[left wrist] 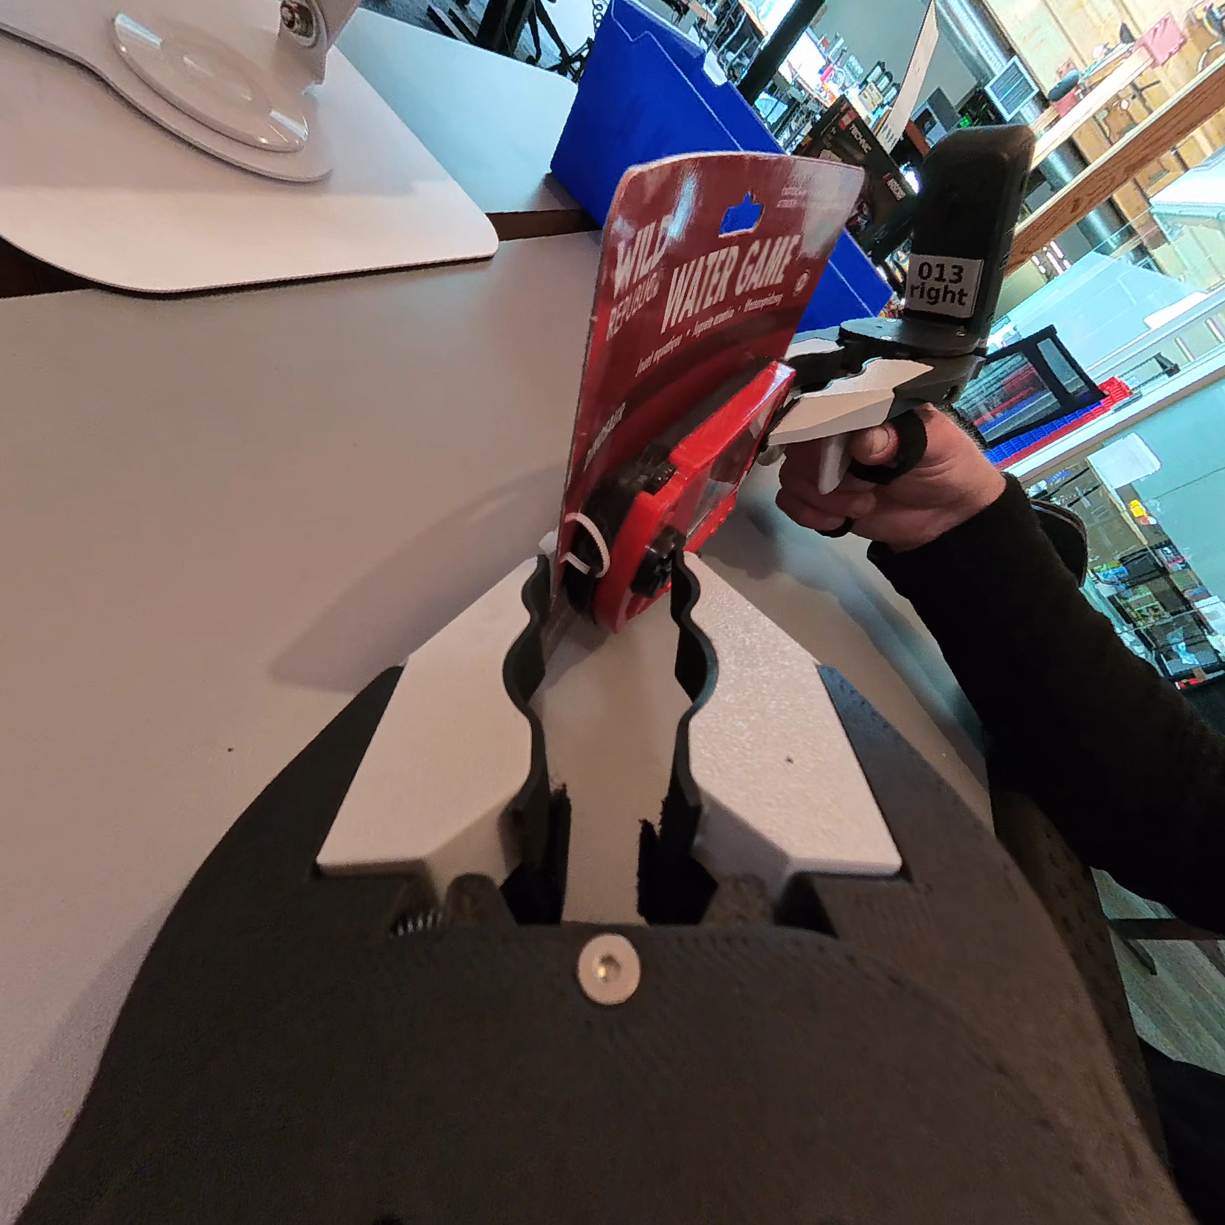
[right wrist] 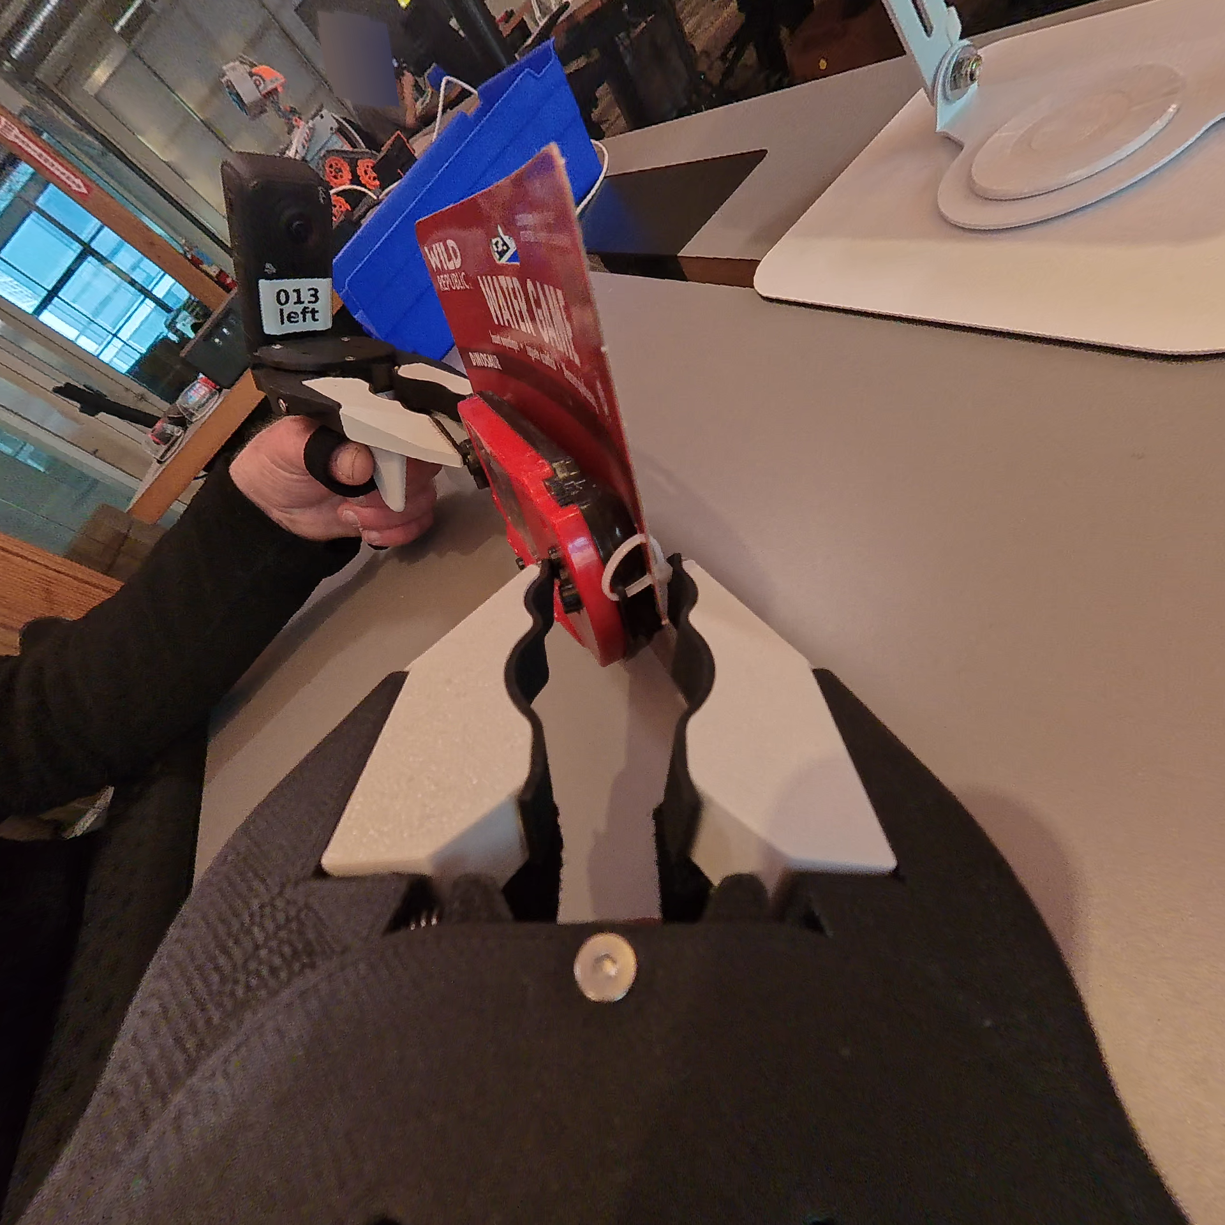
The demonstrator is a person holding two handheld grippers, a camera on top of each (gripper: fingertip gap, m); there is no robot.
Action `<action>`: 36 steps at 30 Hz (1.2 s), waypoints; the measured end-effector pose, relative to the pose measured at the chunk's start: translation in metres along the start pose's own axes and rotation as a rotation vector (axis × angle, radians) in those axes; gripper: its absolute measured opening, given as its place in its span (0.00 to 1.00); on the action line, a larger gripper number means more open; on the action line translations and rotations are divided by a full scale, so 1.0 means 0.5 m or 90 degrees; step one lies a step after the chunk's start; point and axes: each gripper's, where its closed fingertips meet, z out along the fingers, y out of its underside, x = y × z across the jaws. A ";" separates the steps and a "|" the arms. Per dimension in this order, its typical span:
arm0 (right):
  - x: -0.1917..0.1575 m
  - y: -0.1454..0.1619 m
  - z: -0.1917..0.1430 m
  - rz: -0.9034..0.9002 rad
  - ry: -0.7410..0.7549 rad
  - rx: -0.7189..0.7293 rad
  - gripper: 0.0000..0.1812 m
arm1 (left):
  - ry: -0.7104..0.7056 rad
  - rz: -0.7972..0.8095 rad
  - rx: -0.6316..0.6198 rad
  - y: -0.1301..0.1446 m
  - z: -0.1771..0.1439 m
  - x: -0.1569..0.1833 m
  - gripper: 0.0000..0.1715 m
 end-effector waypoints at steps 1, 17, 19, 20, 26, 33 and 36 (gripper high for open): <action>0.001 0.000 0.000 0.002 -0.001 0.003 0.18 | -0.001 0.001 -0.001 0.001 0.001 0.000 0.20; 0.002 0.001 -0.004 0.013 -0.012 0.005 0.20 | -0.002 0.002 -0.010 0.005 0.005 0.000 0.20; 0.001 0.001 -0.005 0.012 -0.012 0.005 0.20 | -0.002 0.002 -0.011 0.005 0.005 0.001 0.20; 0.001 0.001 -0.005 0.012 -0.013 0.005 0.20 | -0.002 0.002 -0.011 0.006 0.005 0.001 0.20; 0.000 0.001 -0.006 0.010 -0.012 0.005 0.21 | -0.002 0.003 -0.012 0.006 0.006 0.001 0.20; 0.008 0.012 -0.003 -0.003 0.009 -0.018 0.22 | -0.010 0.021 -0.011 0.003 0.006 0.005 0.20; 0.016 0.026 -0.001 -0.010 0.029 -0.043 0.24 | -0.014 0.034 -0.009 -0.003 0.006 0.016 0.19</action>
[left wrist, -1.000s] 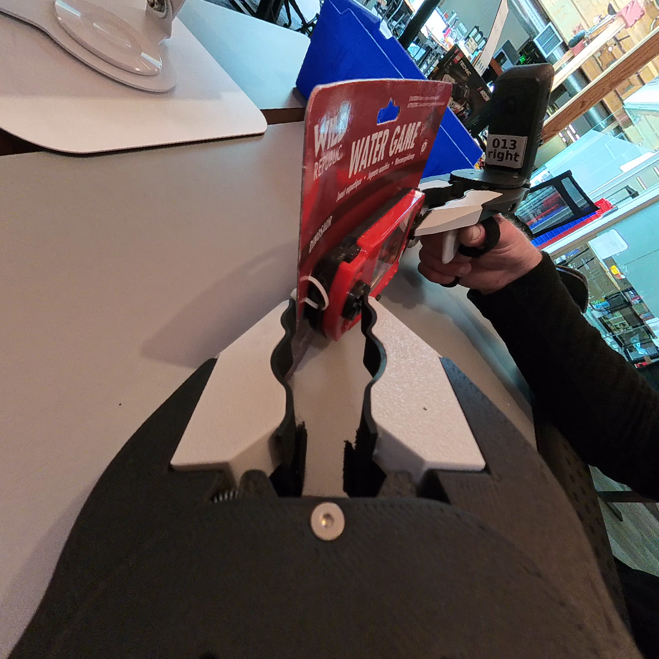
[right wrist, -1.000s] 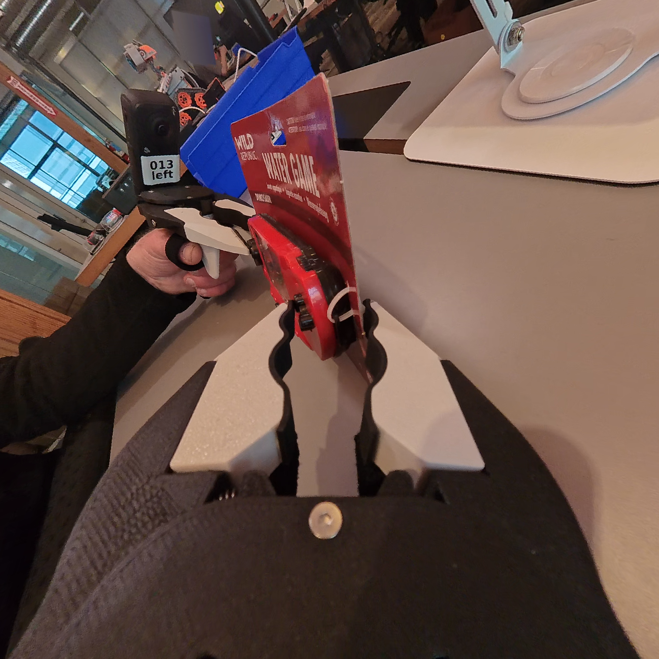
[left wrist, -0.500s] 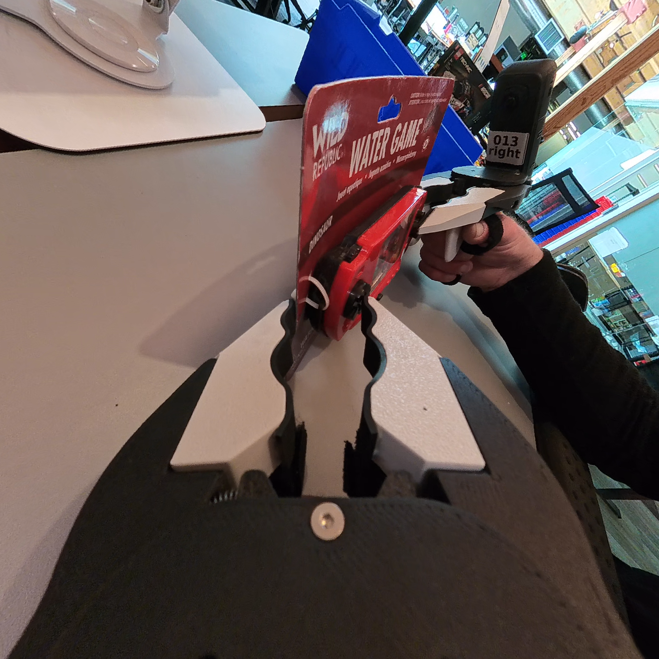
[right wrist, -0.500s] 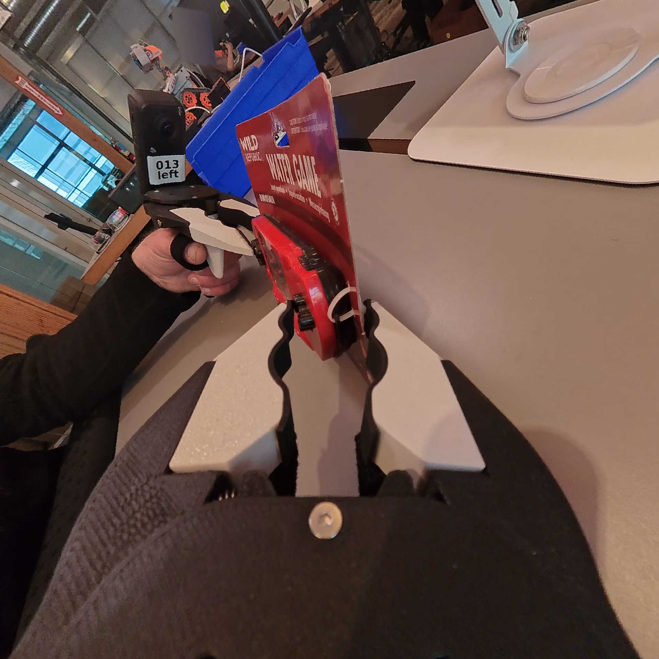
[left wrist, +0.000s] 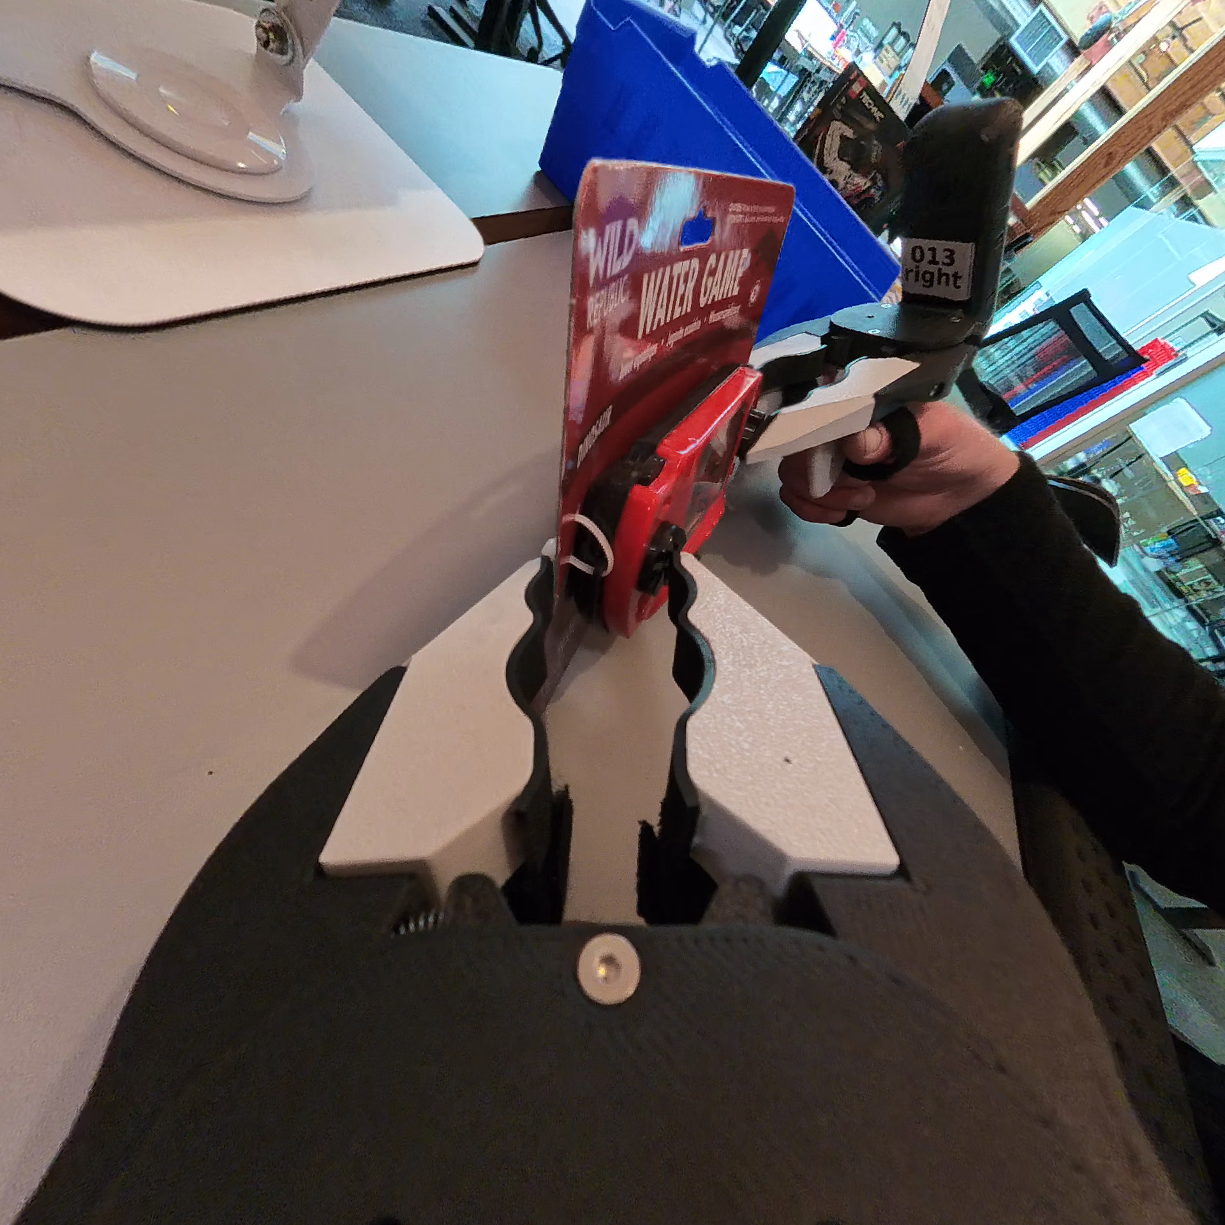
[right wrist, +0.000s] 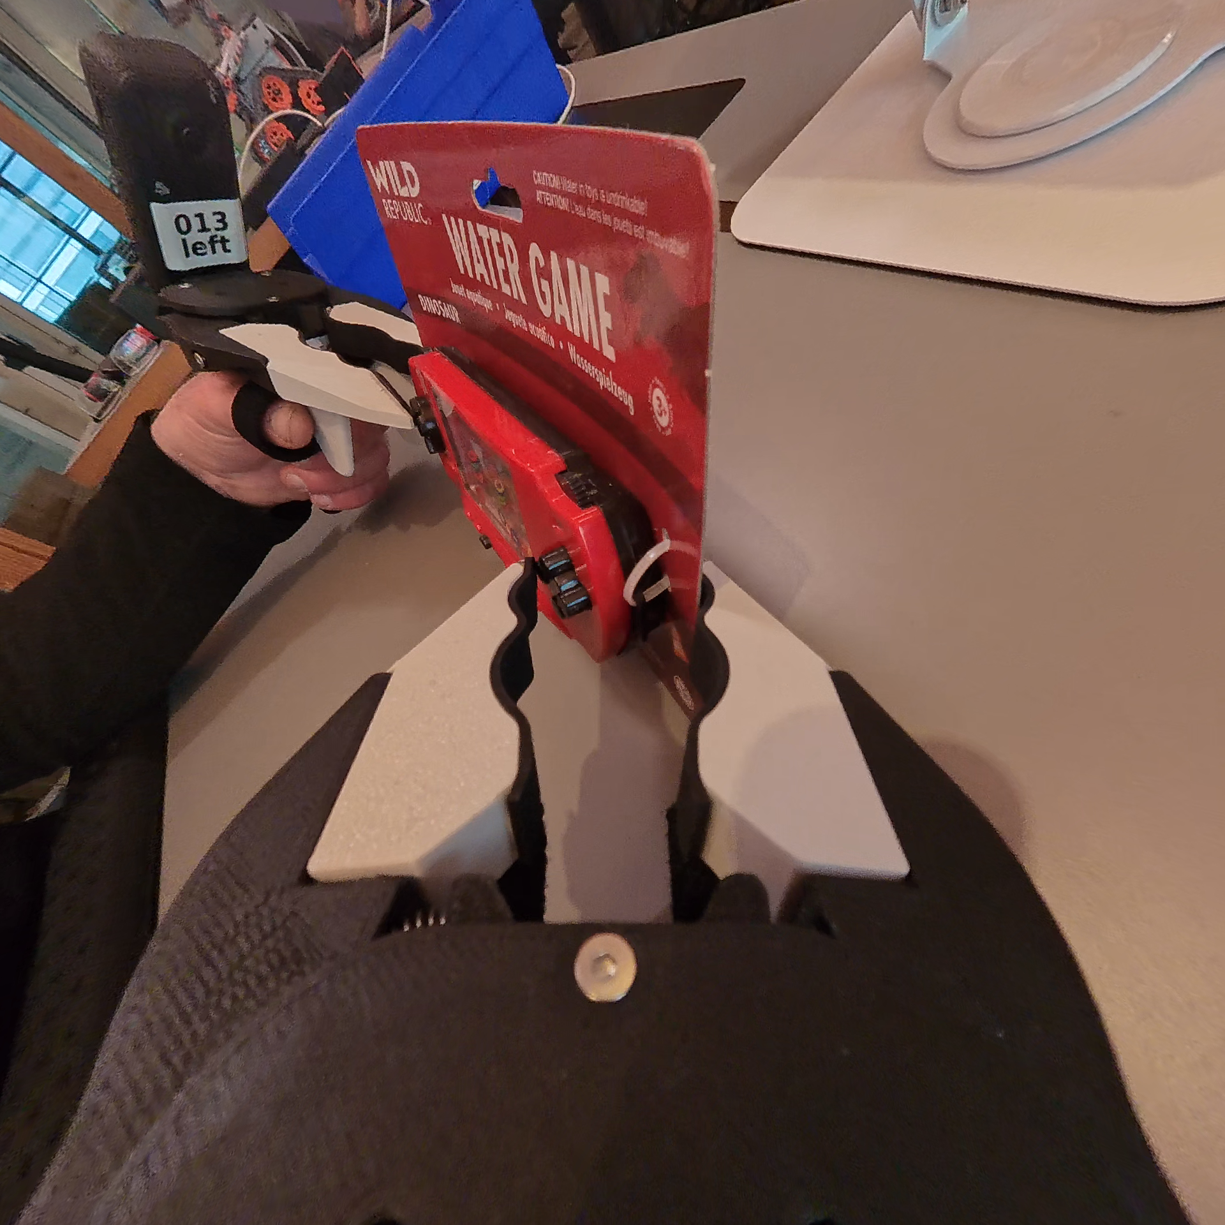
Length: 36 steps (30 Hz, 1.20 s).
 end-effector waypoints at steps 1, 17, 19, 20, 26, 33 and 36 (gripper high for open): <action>0.000 0.000 -0.001 0.004 -0.003 0.001 0.23 | -0.004 0.004 0.001 -0.002 0.000 0.002 0.19; -0.029 -0.025 -0.022 0.059 -0.124 0.077 0.23 | -0.008 0.078 0.059 -0.082 -0.026 0.090 0.17; -0.034 -0.023 -0.021 0.057 -0.129 0.072 0.23 | -0.014 0.088 0.062 -0.088 -0.029 0.097 0.17; -0.034 -0.021 -0.020 0.057 -0.130 0.067 0.23 | -0.016 0.093 0.062 -0.090 -0.030 0.100 0.17; -0.020 0.005 -0.006 0.038 -0.078 0.008 0.25 | -0.016 0.082 0.054 -0.079 -0.020 0.092 0.17; -0.020 0.009 -0.013 0.018 -0.068 -0.006 0.25 | 0.002 0.050 0.050 -0.066 -0.015 0.077 0.17; -0.022 0.001 -0.020 0.027 -0.084 0.017 0.25 | 0.003 0.042 0.050 -0.063 -0.012 0.071 0.18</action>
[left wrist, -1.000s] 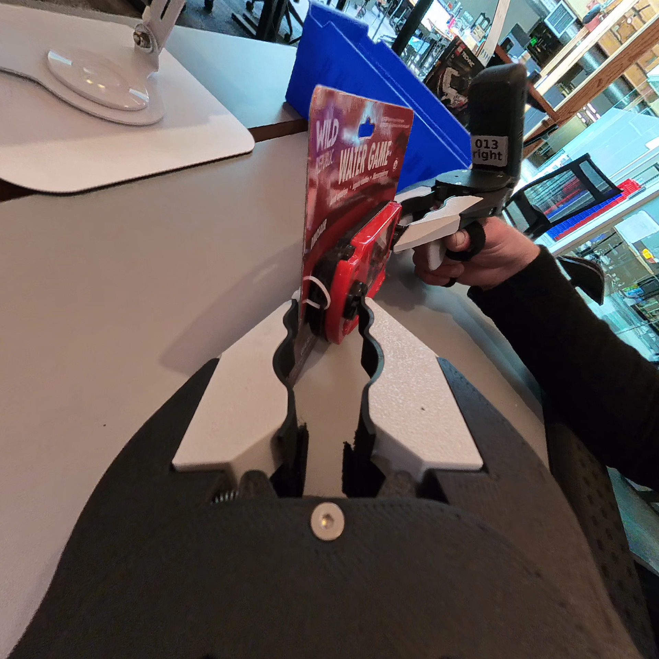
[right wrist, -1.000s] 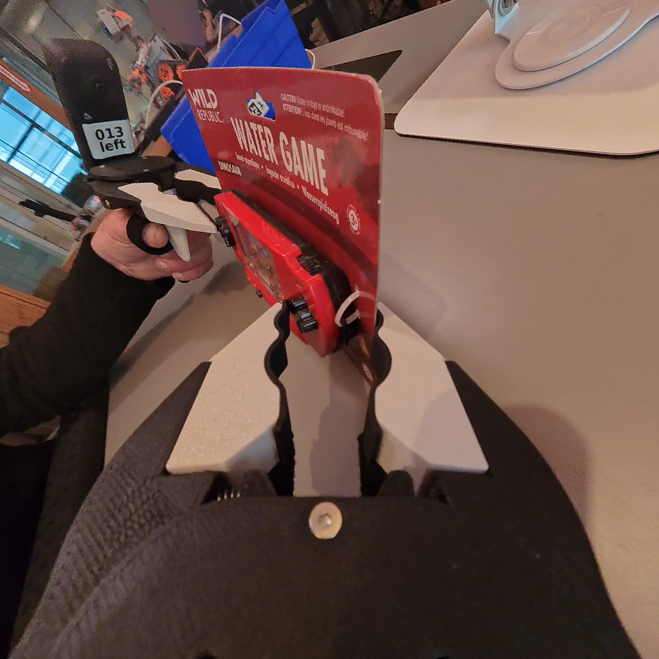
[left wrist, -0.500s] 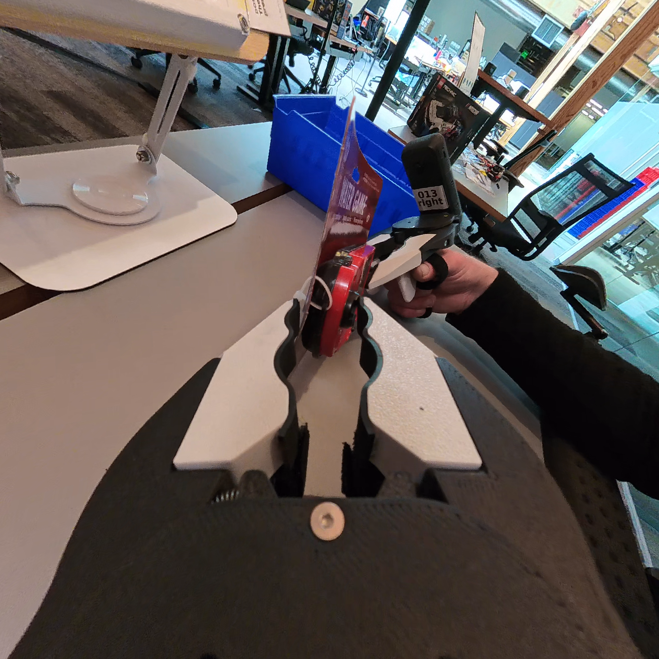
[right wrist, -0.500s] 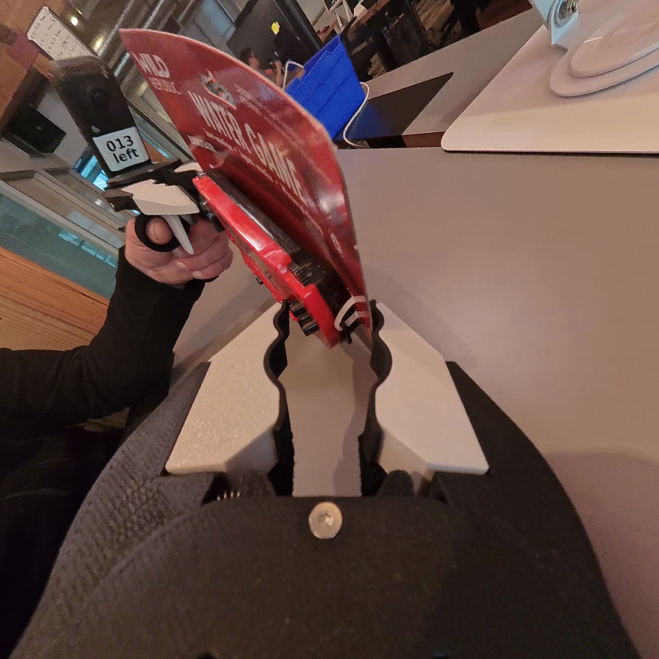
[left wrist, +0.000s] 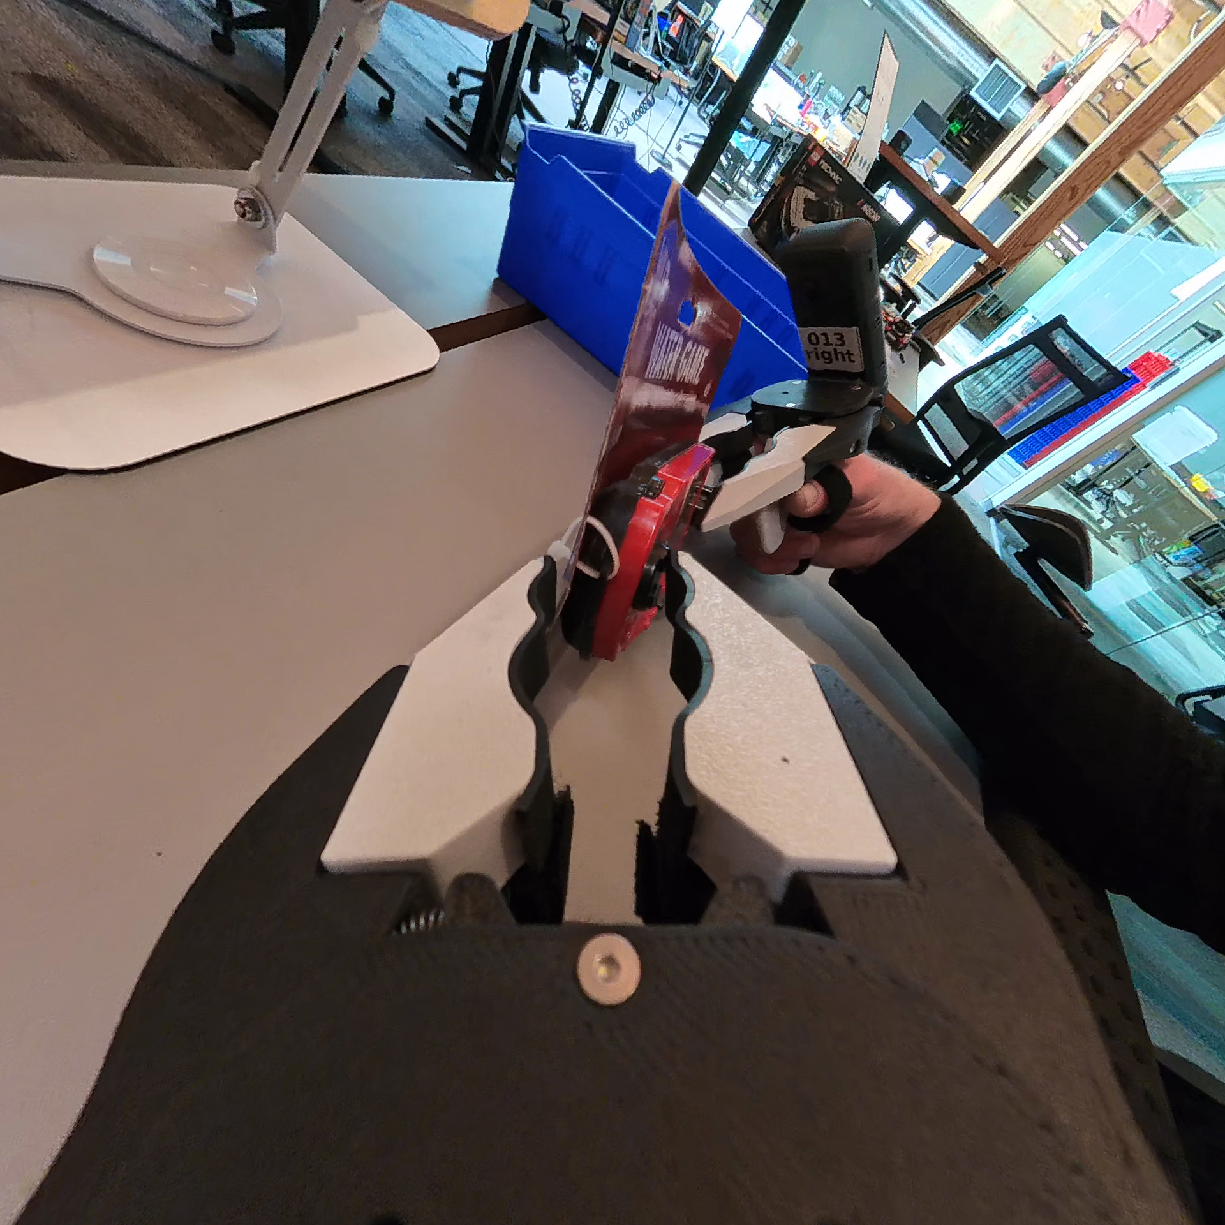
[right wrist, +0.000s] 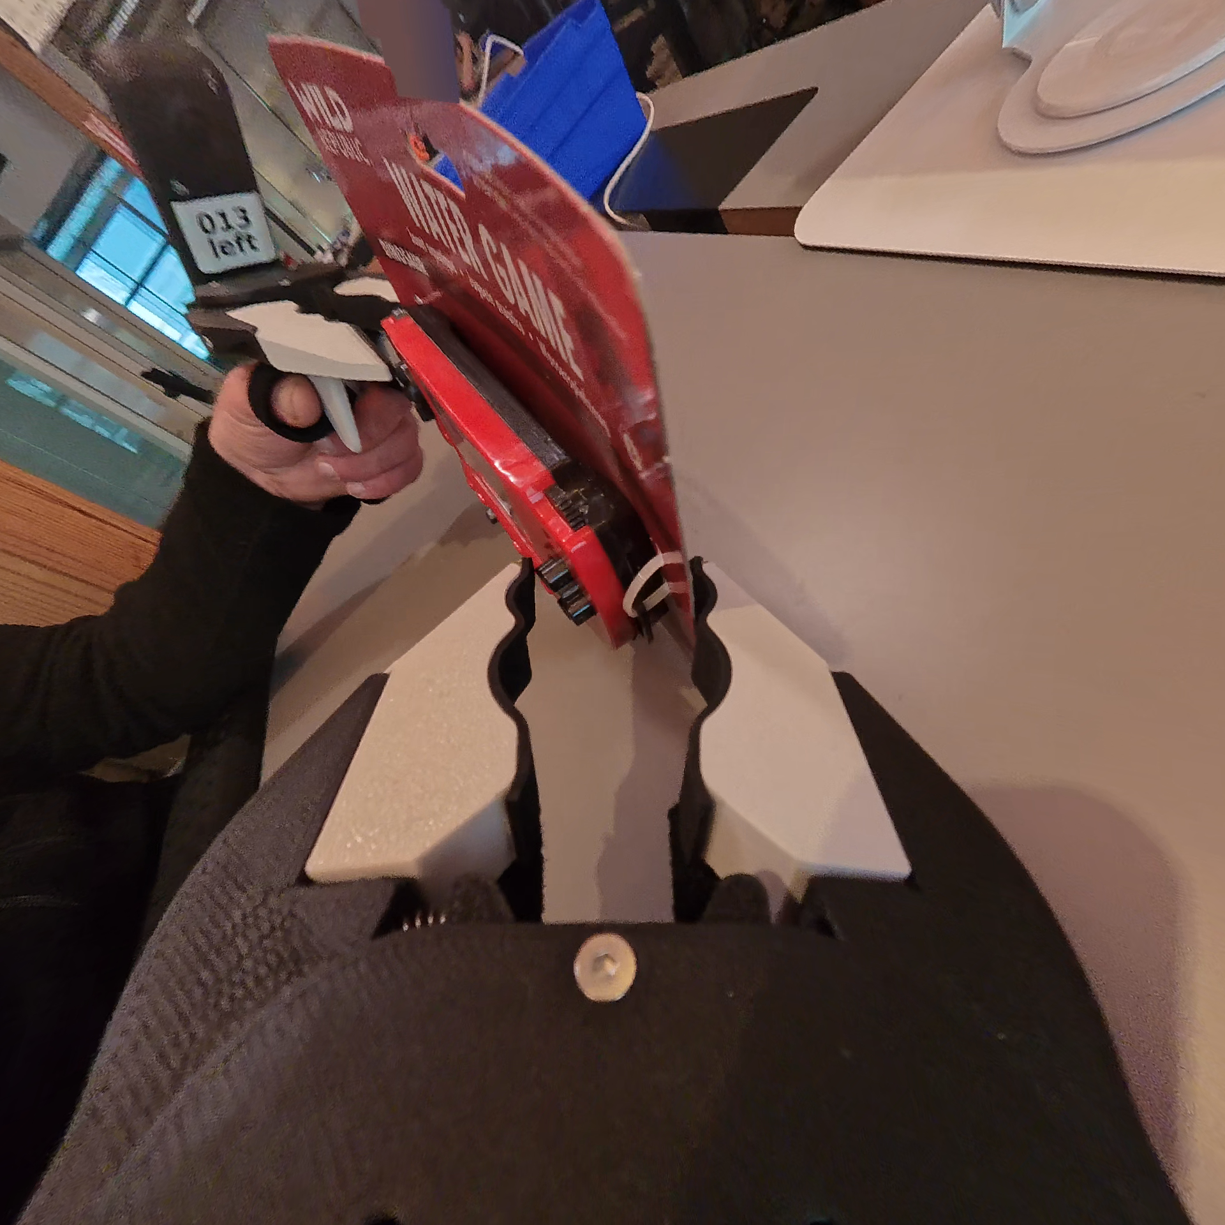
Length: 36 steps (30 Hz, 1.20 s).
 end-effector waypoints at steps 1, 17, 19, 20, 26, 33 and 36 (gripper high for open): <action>-0.003 -0.005 -0.003 0.005 -0.012 0.013 0.24 | 0.002 -0.005 0.002 0.001 0.000 -0.003 0.18; -0.056 -0.055 -0.009 0.017 -0.117 0.114 0.16 | 0.065 -0.128 0.052 0.013 -0.019 -0.055 0.20; -0.059 -0.059 -0.011 0.010 -0.119 0.119 0.16 | 0.066 -0.124 0.055 0.009 -0.021 -0.052 0.20; -0.060 -0.060 -0.012 0.009 -0.119 0.120 0.16 | 0.066 -0.121 0.055 0.008 -0.021 -0.050 0.20; -0.066 -0.064 -0.015 -0.011 -0.110 0.117 0.14 | 0.059 -0.114 0.052 0.007 -0.020 -0.049 0.20; -0.065 -0.066 -0.018 -0.003 -0.116 0.122 0.15 | 0.057 -0.110 0.050 0.006 -0.019 -0.045 0.20; -0.064 -0.069 -0.020 -0.005 -0.113 0.128 0.16 | 0.059 -0.110 0.049 0.006 -0.018 -0.044 0.21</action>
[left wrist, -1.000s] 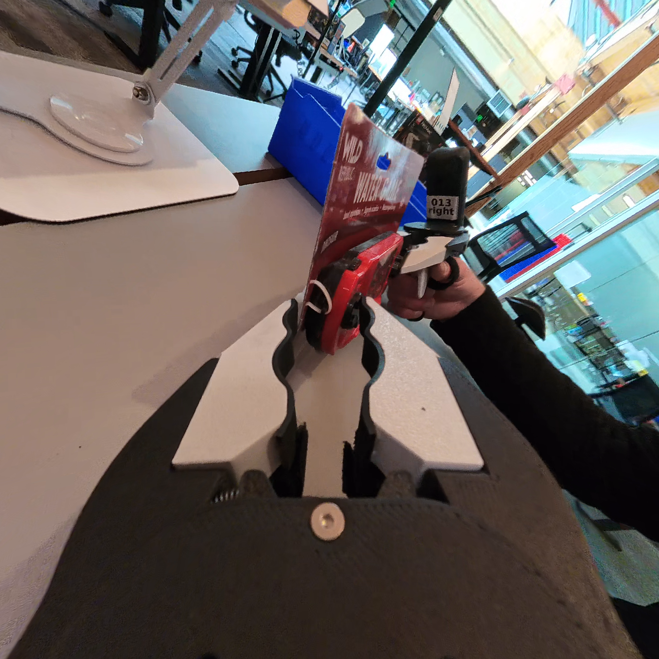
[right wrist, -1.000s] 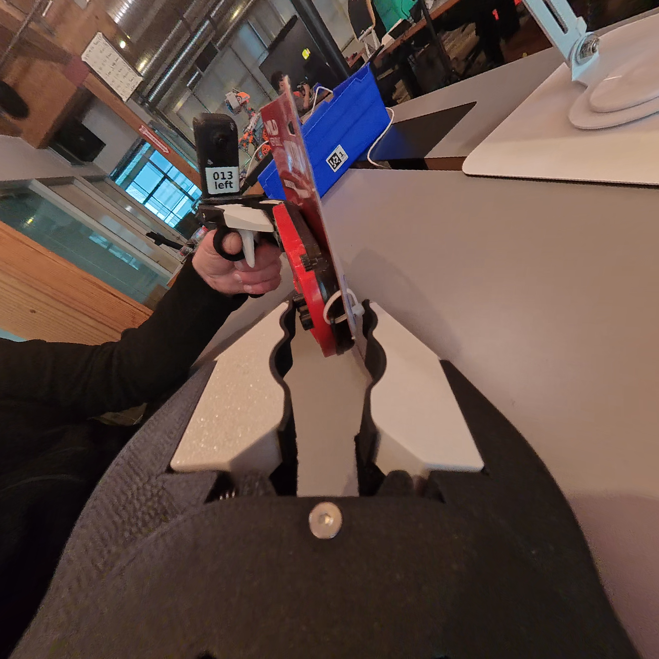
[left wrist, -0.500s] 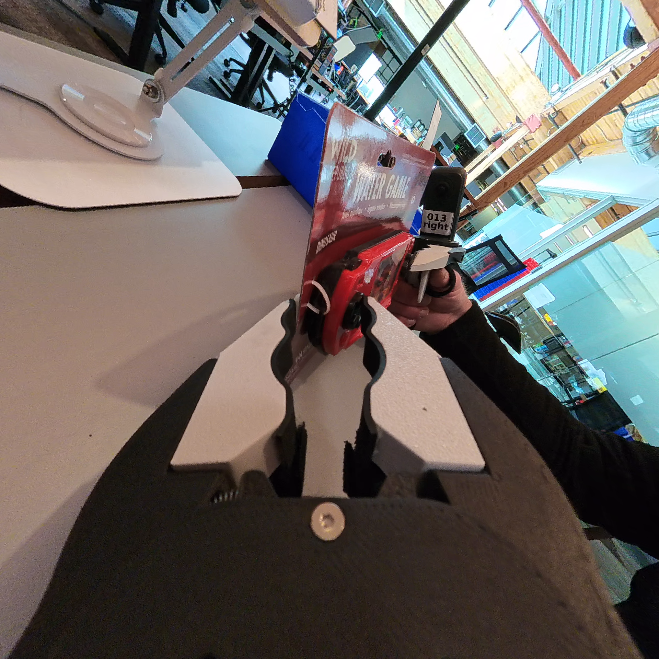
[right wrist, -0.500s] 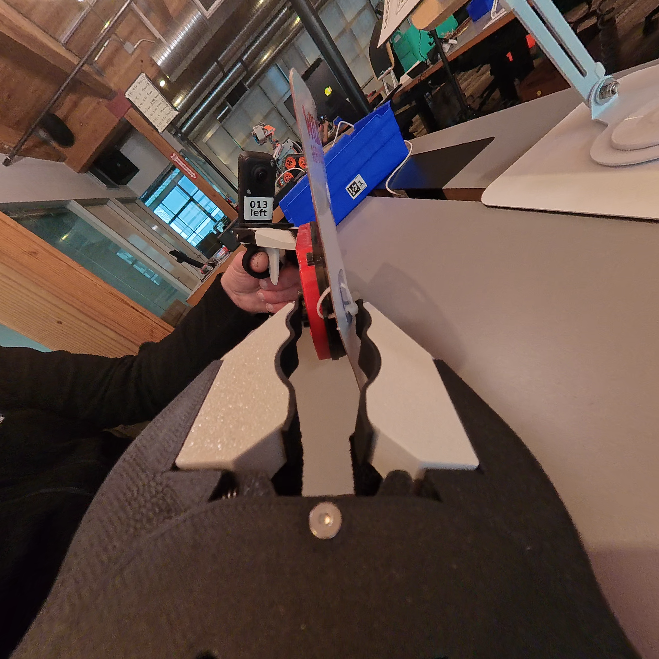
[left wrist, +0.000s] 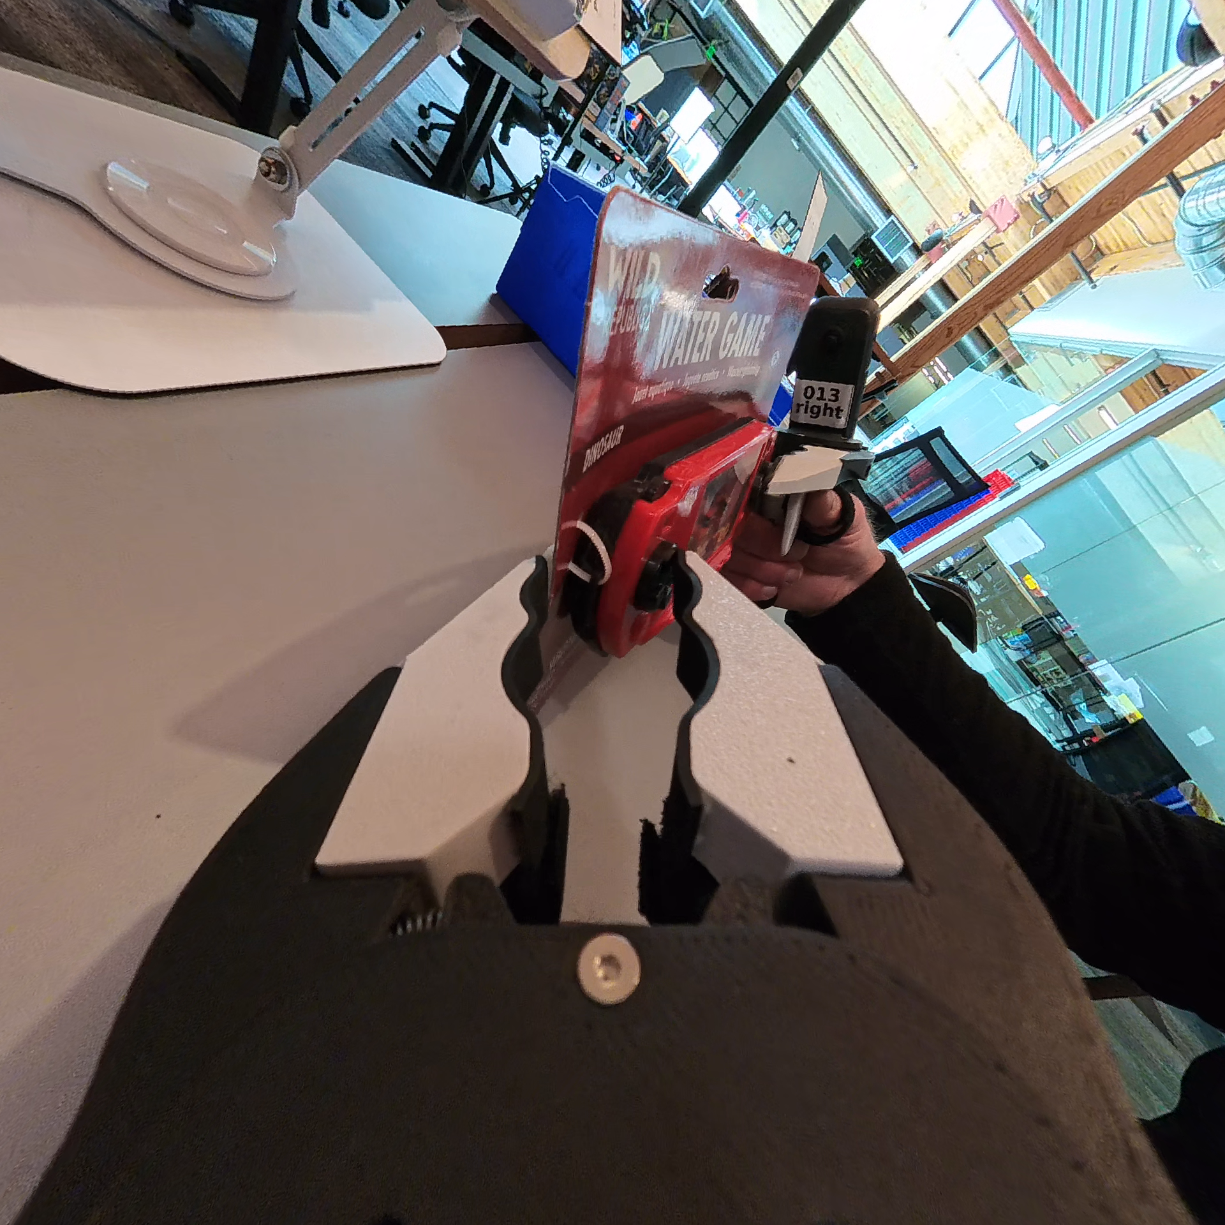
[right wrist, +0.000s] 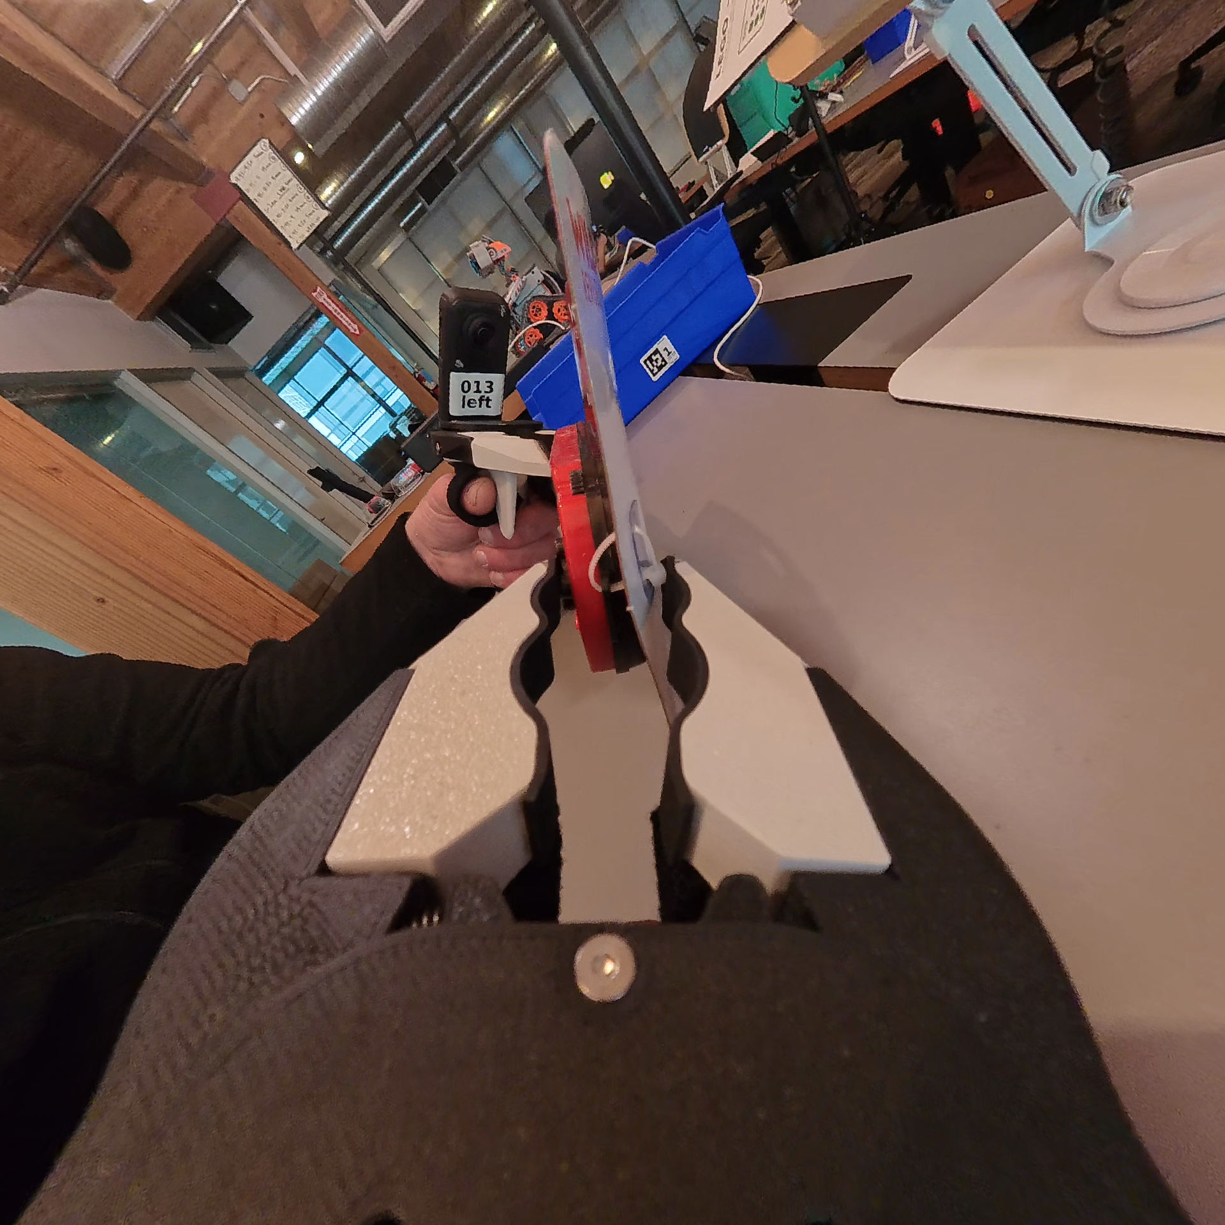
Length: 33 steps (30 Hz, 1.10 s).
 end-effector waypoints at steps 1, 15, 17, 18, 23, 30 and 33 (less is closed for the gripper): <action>0.000 -0.001 -0.001 0.001 -0.001 0.004 0.16 | 0.001 0.001 0.000 0.000 0.000 0.001 0.21; 0.000 -0.001 -0.008 0.007 -0.008 0.004 0.17 | -0.001 0.008 -0.009 0.004 0.006 0.006 0.21; 0.000 -0.002 -0.009 0.007 -0.008 0.005 0.17 | -0.002 0.010 -0.009 0.005 0.007 0.007 0.21; -0.001 -0.002 -0.009 0.007 -0.009 0.005 0.17 | -0.002 0.011 -0.009 0.005 0.007 0.007 0.21; -0.002 -0.007 -0.011 0.010 -0.015 0.016 0.17 | -0.005 0.024 -0.005 -0.001 0.007 0.014 0.20; -0.021 -0.030 -0.011 -0.037 0.013 0.018 0.16 | 0.010 0.013 -0.017 0.015 0.016 0.009 0.21; -0.040 -0.045 -0.011 -0.077 0.047 -0.001 0.16 | 0.030 0.004 -0.027 0.035 0.028 0.005 0.22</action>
